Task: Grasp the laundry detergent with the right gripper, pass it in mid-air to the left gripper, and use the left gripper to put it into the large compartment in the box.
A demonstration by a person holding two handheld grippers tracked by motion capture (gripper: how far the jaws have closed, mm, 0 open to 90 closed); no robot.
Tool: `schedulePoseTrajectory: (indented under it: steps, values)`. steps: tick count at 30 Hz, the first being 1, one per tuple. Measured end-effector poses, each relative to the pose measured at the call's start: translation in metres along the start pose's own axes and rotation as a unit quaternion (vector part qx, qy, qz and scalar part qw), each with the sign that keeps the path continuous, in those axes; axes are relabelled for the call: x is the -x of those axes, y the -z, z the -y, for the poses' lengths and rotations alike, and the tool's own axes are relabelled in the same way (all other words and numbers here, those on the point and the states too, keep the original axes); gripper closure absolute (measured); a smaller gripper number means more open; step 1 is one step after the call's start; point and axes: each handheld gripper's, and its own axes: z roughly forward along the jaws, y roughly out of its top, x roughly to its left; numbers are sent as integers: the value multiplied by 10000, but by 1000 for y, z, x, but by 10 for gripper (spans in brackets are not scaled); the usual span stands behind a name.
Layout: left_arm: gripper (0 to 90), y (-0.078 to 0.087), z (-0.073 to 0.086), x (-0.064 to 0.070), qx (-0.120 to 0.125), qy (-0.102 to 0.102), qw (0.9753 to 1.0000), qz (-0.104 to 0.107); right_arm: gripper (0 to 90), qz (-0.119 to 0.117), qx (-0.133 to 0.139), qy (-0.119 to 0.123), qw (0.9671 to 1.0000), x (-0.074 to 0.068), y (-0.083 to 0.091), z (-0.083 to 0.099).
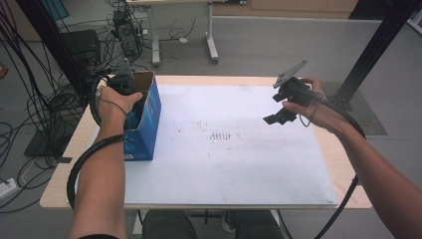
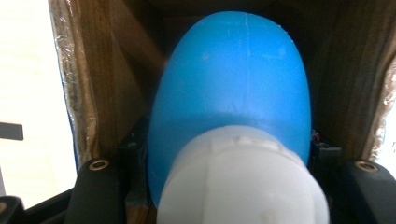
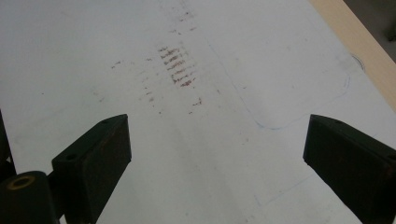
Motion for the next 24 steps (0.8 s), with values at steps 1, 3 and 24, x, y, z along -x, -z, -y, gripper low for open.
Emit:
schedulePoseTrajectory:
  steps: [1, 3, 24]
  values:
    - [365, 0, 0, 0, 5, -4, 10000, -6, 77, -1, -3, 14, 10000, 0, 0, -1]
    - [365, 0, 0, 0, -4, -10, 10000, -11, 78, -1, -2, 21, 10000, 0, 0, -1]
    - [365, 0, -1, 1, -13, -21, 10000, -17, 78, 20, -11, 52, 10000, 0, 1, -1]
